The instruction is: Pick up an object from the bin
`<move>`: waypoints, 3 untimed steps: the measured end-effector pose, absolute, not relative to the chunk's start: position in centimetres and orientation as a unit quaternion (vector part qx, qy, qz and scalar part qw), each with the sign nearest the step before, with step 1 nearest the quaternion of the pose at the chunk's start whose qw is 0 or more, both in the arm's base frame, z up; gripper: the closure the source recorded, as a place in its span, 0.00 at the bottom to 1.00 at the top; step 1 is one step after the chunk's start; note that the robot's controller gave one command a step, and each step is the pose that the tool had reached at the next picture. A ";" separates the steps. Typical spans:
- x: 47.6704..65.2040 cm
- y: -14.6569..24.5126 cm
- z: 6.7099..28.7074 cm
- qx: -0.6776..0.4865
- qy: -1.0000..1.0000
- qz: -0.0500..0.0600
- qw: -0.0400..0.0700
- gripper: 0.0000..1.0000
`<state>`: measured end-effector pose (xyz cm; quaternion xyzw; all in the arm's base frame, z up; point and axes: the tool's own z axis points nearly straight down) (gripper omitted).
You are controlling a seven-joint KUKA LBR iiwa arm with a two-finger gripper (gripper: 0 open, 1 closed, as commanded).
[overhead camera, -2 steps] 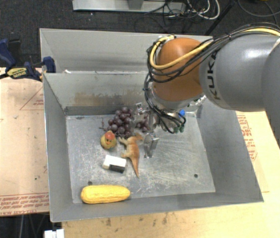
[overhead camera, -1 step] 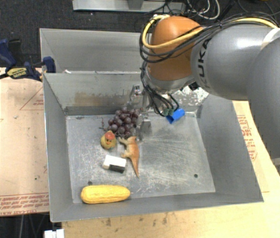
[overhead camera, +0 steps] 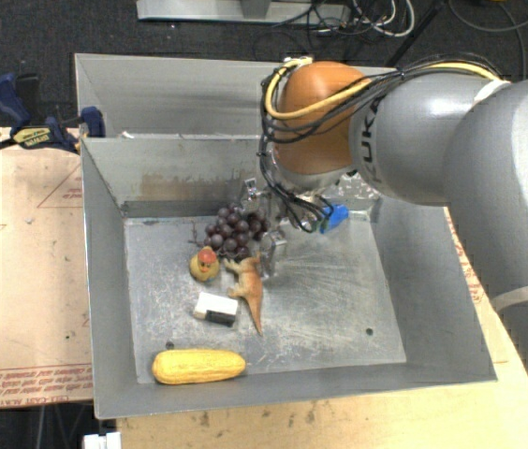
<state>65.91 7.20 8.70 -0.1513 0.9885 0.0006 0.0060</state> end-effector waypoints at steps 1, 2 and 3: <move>66.8 6.7 7.1 -0.046 0.999 0.002 0.026 1.00; 65.9 6.3 7.8 0.016 1.000 0.001 0.012 1.00; 66.9 6.8 12.5 -0.046 0.999 0.001 0.002 1.00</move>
Offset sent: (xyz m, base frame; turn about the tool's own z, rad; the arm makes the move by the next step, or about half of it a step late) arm 0.0000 0.0000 0.0000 0.0000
